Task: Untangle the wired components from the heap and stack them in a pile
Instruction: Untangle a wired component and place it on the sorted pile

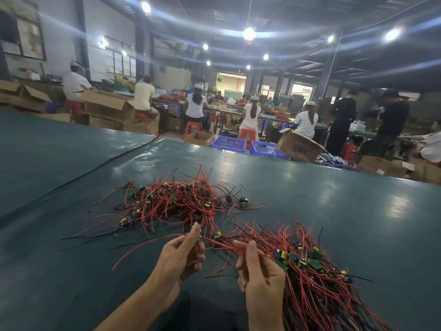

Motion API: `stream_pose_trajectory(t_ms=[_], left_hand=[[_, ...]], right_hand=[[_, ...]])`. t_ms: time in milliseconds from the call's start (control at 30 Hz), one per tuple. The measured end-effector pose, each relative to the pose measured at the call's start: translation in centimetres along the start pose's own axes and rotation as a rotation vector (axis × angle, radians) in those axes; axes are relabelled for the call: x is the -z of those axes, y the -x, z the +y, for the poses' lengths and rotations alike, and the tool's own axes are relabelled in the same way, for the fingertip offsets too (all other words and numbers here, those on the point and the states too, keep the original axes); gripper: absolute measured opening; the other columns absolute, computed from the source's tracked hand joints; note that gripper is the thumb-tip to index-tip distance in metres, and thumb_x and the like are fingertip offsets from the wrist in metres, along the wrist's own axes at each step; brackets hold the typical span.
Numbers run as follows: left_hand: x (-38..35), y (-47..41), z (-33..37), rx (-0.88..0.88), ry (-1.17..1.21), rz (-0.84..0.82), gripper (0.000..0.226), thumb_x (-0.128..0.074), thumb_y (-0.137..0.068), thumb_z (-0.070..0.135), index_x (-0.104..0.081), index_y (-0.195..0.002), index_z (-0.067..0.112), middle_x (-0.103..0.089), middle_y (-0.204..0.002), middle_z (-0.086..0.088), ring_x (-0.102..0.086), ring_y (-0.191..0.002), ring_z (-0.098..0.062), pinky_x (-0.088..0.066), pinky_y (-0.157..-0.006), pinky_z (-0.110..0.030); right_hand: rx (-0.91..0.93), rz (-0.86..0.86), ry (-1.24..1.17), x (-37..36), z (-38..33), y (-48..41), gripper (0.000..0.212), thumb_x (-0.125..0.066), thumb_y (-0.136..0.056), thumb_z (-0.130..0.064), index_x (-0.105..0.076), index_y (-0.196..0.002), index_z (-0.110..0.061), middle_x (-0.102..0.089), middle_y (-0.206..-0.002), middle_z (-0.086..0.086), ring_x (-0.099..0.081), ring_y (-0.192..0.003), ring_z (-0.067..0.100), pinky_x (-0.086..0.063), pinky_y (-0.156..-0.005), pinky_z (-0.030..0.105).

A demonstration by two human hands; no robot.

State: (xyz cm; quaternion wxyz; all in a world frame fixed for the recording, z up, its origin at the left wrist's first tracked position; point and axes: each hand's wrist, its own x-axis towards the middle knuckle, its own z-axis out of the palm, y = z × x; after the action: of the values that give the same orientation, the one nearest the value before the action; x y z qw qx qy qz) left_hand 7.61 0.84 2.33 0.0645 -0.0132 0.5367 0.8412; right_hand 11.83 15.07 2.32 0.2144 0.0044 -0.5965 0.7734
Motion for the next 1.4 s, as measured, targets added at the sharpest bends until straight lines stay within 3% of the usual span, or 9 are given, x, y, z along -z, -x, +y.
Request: stream_pose_trajectory(t_ms=[167,333,467,633,767,933,1167,1300,1400], left_hand=[[0.1,0.1,0.3,0.108,0.136,-0.054,0.035,-0.077,-0.057,0.048,-0.060,-0.056,0.018,-0.055,-0.060,-0.003,-0.052,-0.049,-0.013,-0.047,-0.046,-0.023],[0.1,0.2,0.4,0.251,0.303,-0.172,0.037,-0.072,-0.064,0.043,-0.047,-0.055,0.017,-0.040,-0.056,0.000,-0.045,-0.046,-0.014,-0.044,-0.046,-0.026],[0.1,0.8,0.1,0.338,0.117,-0.310,0.035,-0.072,-0.068,0.043,-0.051,-0.058,0.016,-0.042,-0.057,-0.001,-0.044,-0.050,-0.014,-0.042,-0.050,-0.024],[0.0,1.3,0.1,0.453,-0.248,-0.464,0.044,-0.077,-0.070,0.050,-0.055,-0.050,0.016,-0.049,-0.049,0.002,-0.046,-0.048,-0.011,-0.039,-0.050,-0.021],[0.3,0.9,0.3,0.483,-0.351,-0.444,0.042,-0.077,-0.066,0.048,-0.057,-0.048,0.016,-0.050,-0.047,0.002,-0.045,-0.042,-0.008,-0.034,-0.045,-0.019],[0.5,0.8,0.4,0.469,-0.466,-0.469,0.040,-0.083,-0.056,0.046,-0.059,-0.054,0.014,-0.053,-0.048,0.001,-0.045,-0.039,-0.006,-0.033,-0.042,-0.017],[0.5,0.9,0.6,0.400,-0.535,-0.494,0.044,-0.089,-0.060,0.042,-0.057,-0.052,0.014,-0.054,-0.048,-0.001,-0.045,-0.037,-0.008,-0.033,-0.039,-0.016],[0.4,1.0,0.7,0.383,-0.561,-0.517,0.049,-0.086,-0.056,0.040,-0.069,-0.082,0.001,-0.054,-0.060,-0.007,-0.045,-0.042,-0.009,-0.031,-0.043,-0.018],[0.5,1.0,0.6,0.399,-0.583,-0.538,0.031,-0.082,-0.062,0.035,-0.065,-0.066,0.009,-0.052,-0.046,0.001,-0.045,-0.038,-0.007,-0.030,-0.041,-0.017]], right_hand=[[-0.059,0.021,-0.185,0.3,-0.5,0.2,0.086,-0.039,-0.071,-0.089,-0.079,-0.088,-0.015,-0.053,-0.056,0.006,-0.037,-0.040,0.010,-0.029,-0.038,0.020],[-0.259,0.055,-0.506,0.9,-0.4,-0.7,0.079,-0.034,-0.074,-0.072,-0.077,-0.089,-0.007,-0.050,-0.054,0.003,-0.035,-0.033,0.009,-0.027,-0.034,0.015],[-0.241,-0.019,-0.197,0.4,-0.1,-0.6,0.053,-0.055,-0.076,-0.051,-0.074,-0.098,-0.006,-0.049,-0.058,0.003,-0.034,-0.041,0.011,-0.024,-0.038,0.020],[-0.253,-0.274,0.042,-0.6,0.0,0.4,0.038,-0.059,-0.076,-0.044,-0.080,-0.084,-0.014,-0.072,-0.087,0.025,-0.068,-0.086,0.040,-0.054,-0.084,0.043],[-0.347,-0.316,0.064,-0.3,-0.2,0.2,0.033,-0.058,-0.087,-0.032,-0.078,-0.085,-0.007,-0.060,-0.087,0.046,-0.059,-0.070,0.034,-0.048,-0.069,0.036],[-0.417,-0.366,-0.015,0.1,0.1,-0.1,0.032,-0.043,-0.092,0.005,-0.070,-0.074,0.004,-0.064,-0.058,0.011,-0.063,-0.051,0.015,-0.048,-0.046,0.020],[-0.369,-0.388,-0.017,0.1,0.1,-0.1,0.013,-0.057,-0.078,-0.003,-0.069,-0.074,0.000,-0.061,-0.059,0.009,-0.059,-0.052,0.016,-0.050,-0.049,0.024],[-0.320,-0.505,0.078,0.3,0.0,0.1,0.025,-0.056,-0.065,-0.010,-0.078,-0.076,-0.006,-0.069,-0.068,0.018,-0.066,-0.059,0.024,-0.056,-0.060,0.030],[-0.269,-0.479,0.101,0.3,0.1,0.0,0.016,-0.062,-0.065,-0.012,-0.077,-0.068,-0.007,-0.069,-0.069,0.020,-0.066,-0.062,0.028,-0.056,-0.064,0.035]])
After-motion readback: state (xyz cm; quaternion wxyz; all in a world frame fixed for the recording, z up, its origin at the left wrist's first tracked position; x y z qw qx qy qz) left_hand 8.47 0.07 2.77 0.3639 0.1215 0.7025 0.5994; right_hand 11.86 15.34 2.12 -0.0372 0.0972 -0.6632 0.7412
